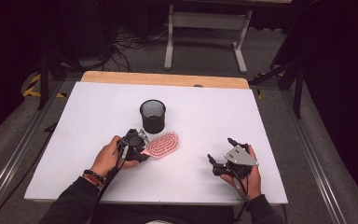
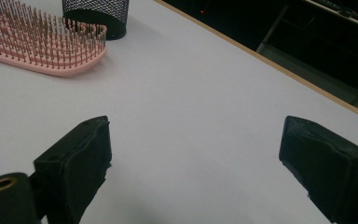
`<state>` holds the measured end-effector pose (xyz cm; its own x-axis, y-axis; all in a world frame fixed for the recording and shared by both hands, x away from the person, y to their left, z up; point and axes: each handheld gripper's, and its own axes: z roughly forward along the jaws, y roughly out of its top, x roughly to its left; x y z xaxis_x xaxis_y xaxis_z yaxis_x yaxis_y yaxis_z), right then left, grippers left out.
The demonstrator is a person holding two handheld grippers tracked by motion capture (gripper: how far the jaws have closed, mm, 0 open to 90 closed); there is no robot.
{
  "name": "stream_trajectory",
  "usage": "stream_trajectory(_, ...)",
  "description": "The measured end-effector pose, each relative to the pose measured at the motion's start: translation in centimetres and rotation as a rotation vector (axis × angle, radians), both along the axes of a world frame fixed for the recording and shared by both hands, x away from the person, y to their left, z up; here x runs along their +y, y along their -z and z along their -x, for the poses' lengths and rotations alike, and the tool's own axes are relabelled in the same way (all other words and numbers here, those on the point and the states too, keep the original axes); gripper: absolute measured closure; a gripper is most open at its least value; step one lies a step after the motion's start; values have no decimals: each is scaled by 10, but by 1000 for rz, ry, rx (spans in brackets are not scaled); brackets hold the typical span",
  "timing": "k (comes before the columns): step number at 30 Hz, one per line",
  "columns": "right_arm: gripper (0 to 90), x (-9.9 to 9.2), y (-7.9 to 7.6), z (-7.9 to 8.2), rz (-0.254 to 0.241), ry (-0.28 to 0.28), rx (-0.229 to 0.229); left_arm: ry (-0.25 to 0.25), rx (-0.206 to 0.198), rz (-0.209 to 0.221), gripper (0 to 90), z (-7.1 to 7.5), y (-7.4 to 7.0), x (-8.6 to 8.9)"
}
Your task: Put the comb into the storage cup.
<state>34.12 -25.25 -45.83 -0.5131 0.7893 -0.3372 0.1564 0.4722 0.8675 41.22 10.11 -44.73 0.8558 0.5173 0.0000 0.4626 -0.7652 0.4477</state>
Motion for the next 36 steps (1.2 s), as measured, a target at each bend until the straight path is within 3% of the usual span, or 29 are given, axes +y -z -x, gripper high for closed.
stream_trajectory(9, 100, 0, 0, 0, 2, -4, 1, 0, -46, 3, 694, 7, 1, 0)
stream_trajectory(13, 100, 0, -1, 0, 4, -4, -3, -13, -89, 6, 694, 11, 2, 2)
stream_trajectory(15, 100, -1, -1, 1, -4, 0, -5, -40, -150, -15, 694, 15, 1, 2)
stream_trajectory(22, 100, -2, -2, 1, -13, 5, -14, -48, -216, 27, 695, 25, -2, 11)
stream_trajectory(23, 100, -1, -2, 2, -10, 9, -18, -63, -259, 51, 694, 29, -3, 14)
stream_trajectory(24, 100, -1, -2, 2, -10, 9, -18, -63, -259, 51, 695, 29, -3, 14)
stream_trajectory(28, 100, 0, -2, 2, -10, 11, -24, -88, -334, 85, 695, 33, -7, 19)
stream_trajectory(32, 99, 0, -2, 2, -11, 12, -25, -84, -359, 115, 695, 35, -11, 25)
stream_trajectory(35, 99, 0, -2, 2, -14, 9, -28, -59, -417, 152, 695, 41, -15, 27)
stream_trajectory(36, 99, 0, -2, 2, -15, 6, -28, -61, -418, 162, 695, 42, -15, 26)
